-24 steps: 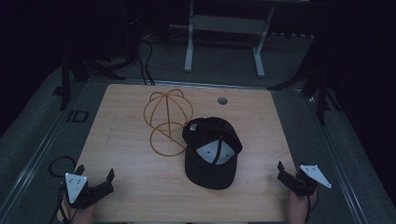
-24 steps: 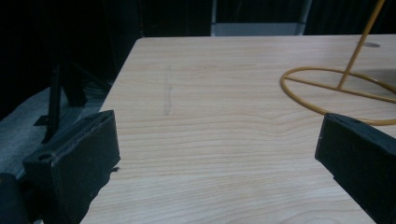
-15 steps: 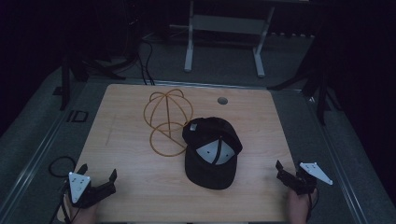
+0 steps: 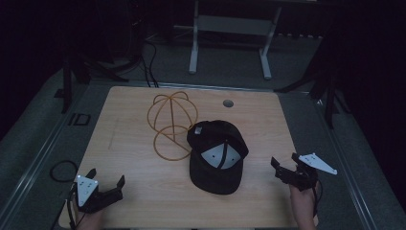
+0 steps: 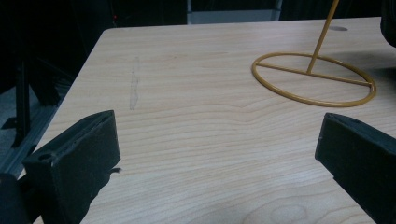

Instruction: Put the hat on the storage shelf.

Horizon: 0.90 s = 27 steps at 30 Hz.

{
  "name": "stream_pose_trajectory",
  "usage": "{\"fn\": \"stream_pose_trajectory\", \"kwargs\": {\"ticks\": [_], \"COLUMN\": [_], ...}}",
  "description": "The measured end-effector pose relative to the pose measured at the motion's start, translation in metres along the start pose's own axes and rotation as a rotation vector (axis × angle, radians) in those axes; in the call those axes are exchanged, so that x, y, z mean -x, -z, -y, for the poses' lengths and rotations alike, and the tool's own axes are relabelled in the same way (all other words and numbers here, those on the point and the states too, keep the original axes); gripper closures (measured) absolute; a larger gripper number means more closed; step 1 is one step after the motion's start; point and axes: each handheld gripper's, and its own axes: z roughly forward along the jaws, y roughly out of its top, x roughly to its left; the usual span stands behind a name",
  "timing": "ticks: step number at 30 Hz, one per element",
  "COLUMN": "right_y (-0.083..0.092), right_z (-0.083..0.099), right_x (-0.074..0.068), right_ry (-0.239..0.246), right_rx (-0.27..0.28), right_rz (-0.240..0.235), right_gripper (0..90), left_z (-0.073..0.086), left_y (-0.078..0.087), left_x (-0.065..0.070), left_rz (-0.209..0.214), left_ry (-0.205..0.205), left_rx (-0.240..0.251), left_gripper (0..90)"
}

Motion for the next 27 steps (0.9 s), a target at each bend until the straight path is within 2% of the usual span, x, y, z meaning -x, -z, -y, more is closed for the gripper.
{"fn": "stream_pose_trajectory", "kwargs": {"ticks": [2,3,5,6,8,11,12,13,14,19,22,24,25,27], "right_y": [-0.001,-0.002,-0.003,-0.004,-0.005,-0.009,-0.009,-0.012,-0.012,-0.02,-0.027,-0.031,-0.038,-0.041], "right_z": [-0.009,-0.019,-0.022,-0.03,-0.033,-0.047,-0.047,-0.053,-0.053,-0.066,-0.071,-0.074,-0.079,-0.08], "right_x": [-0.007,-0.015,-0.018,-0.025,-0.028,-0.039,-0.039,-0.045,-0.045,-0.063,-0.073,-0.081,-0.088,-0.091], "right_ry": [0.022,0.056,0.074,0.106,0.115,0.144,0.144,0.15,0.15,0.172,0.185,0.199,0.209,0.216], "right_rx": [-0.002,0.0,0.002,0.013,0.013,0.02,0.02,0.019,0.019,0.023,0.008,-0.001,-0.023,-0.027], "right_rz": [0.001,-0.005,-0.011,-0.036,-0.04,-0.082,-0.082,-0.108,-0.108,-0.171,-0.191,-0.186,-0.2,-0.202], "right_gripper": [12.3,11.7,10.9,10.9,10.9,10.9,10.9,10.9,10.9,10.9,13.0,13.7,15.0,16.3], "left_z": [0.0,0.0,-0.001,-0.001,-0.001,-0.001,-0.001,-0.001,-0.001,-0.002,-0.002,-0.003,-0.003,-0.003], "left_y": [0.0,0.0,0.0,0.0,0.0,0.0,-0.001,-0.001,-0.001,-0.001,-0.001,-0.001,-0.001,-0.001], "left_x": [0.001,0.001,0.002,0.002,0.002,0.003,0.003,0.004,0.004,0.005,0.005,0.005,0.005,0.006], "left_rz": [0.001,0.007,0.013,0.014,0.019,0.026,0.026,0.027,0.027,0.033,0.041,0.051,0.054,0.064], "left_ry": [0.002,0.006,0.011,0.011,0.008,0.005,0.003,0.003,0.001,0.0,0.009,0.013,0.018,0.022], "left_rx": [-0.003,0.0,0.002,0.001,-0.001,-0.003,-0.008,-0.008,-0.007,-0.011,-0.011,-0.023,-0.027,-0.026], "left_gripper": [0.3,0.3,0.3,0.3,0.3,0.3,0.3,0.3,0.3,0.3,0.3,0.3,0.3,0.3]}}
